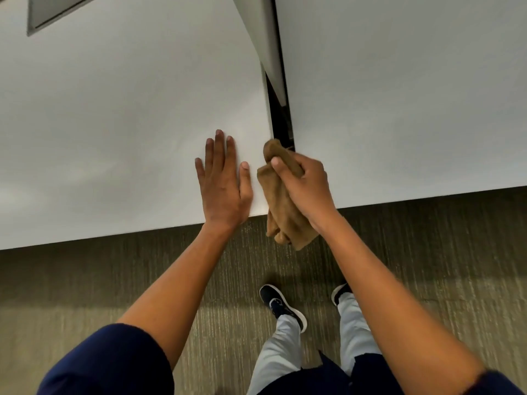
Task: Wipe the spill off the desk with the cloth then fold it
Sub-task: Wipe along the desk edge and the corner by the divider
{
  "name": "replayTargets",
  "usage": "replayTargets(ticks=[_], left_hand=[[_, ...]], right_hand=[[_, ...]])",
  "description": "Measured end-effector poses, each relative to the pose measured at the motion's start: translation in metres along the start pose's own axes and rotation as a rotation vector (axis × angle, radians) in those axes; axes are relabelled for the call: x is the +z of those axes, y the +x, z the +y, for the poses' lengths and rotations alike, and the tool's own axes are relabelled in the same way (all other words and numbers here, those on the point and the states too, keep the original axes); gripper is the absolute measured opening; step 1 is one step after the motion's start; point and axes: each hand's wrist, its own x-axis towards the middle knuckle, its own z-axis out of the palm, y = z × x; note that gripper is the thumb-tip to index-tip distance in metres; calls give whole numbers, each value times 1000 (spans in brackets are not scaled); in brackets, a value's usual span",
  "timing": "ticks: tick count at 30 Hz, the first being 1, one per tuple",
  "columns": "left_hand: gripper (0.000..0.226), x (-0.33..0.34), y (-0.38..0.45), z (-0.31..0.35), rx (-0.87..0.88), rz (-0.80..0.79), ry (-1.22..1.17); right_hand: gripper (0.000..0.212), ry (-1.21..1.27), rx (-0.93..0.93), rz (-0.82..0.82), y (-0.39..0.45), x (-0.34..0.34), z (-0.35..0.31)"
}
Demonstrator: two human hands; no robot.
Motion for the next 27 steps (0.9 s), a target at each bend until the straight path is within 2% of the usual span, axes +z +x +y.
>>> replayTargets(ticks=[5,8,11,13,17,20,23,27], left_hand=[[64,2,1,-2,14,-3,13],[64,3,1,-4,25,-5,26],[63,2,2,-4,31,-11,-7],[62,-2,0,-3,44,-12,-93],[55,-16,0,-15,91,24,-447],[54,-32,2,-54,157,38,-468],[55,-48,3,-116,214,54,-334],[59,-61,1,-202,198,11,-148]], right_hand=[[35,61,27,108,-50,13,26],[30,114,29,271,-74,30,35],[34,195,38,441,-86,52,37],[35,250,44,569,-89,69,35],[32,303,37,791,-91,100,26],[33,352,49,879,-90,118,20],[31,417,44,958,-87,133,15],[28,413,43,1067,-82,146,11]])
